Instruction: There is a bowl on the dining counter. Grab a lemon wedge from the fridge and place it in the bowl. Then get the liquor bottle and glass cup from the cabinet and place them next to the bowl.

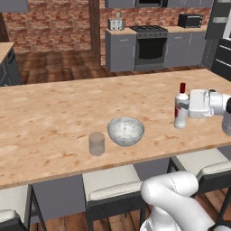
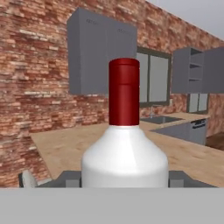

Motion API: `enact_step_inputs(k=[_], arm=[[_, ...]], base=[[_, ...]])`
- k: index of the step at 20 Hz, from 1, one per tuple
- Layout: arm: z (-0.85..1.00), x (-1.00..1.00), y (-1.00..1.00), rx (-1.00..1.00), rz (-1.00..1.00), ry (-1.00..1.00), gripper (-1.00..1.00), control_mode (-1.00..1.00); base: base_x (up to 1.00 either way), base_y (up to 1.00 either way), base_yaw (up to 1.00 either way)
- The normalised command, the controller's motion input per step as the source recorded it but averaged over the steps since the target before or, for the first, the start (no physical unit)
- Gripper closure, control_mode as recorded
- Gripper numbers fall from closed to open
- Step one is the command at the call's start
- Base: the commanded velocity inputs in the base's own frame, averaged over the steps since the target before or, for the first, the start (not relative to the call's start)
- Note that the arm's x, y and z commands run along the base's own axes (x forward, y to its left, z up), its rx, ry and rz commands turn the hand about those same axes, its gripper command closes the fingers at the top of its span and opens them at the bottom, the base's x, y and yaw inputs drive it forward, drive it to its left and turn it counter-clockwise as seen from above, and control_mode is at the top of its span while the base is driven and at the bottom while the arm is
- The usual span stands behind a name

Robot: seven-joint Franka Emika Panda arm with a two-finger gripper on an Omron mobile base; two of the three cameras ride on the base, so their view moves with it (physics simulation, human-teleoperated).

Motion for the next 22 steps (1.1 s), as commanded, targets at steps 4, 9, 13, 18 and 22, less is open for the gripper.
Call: enact_step_inputs(k=[4, 9, 13, 18, 22], arm=[[-0.52, 0.57, 0.01, 0.00, 0.03, 0.00, 1.00, -1.00], [-0.36, 0.46, 0.00, 0.00, 0.00, 0.00, 1.00, -1.00], [-0.32, 0.29, 0.00, 0.00, 0.00, -0.02, 1.00, -1.00], [-0.41, 0.11, 0.00, 0.00, 0.00, -0.04, 1.00, -1.00], [-0.39, 0.03, 0.00, 0.00, 0.00, -0.05, 1.00, -1.00]], base=[[0.00, 0.00, 0.00], [0.00, 0.00, 0.00], [0.00, 0.00, 0.00], [0.00, 0.00, 0.00], [0.00, 0.00, 0.00]])
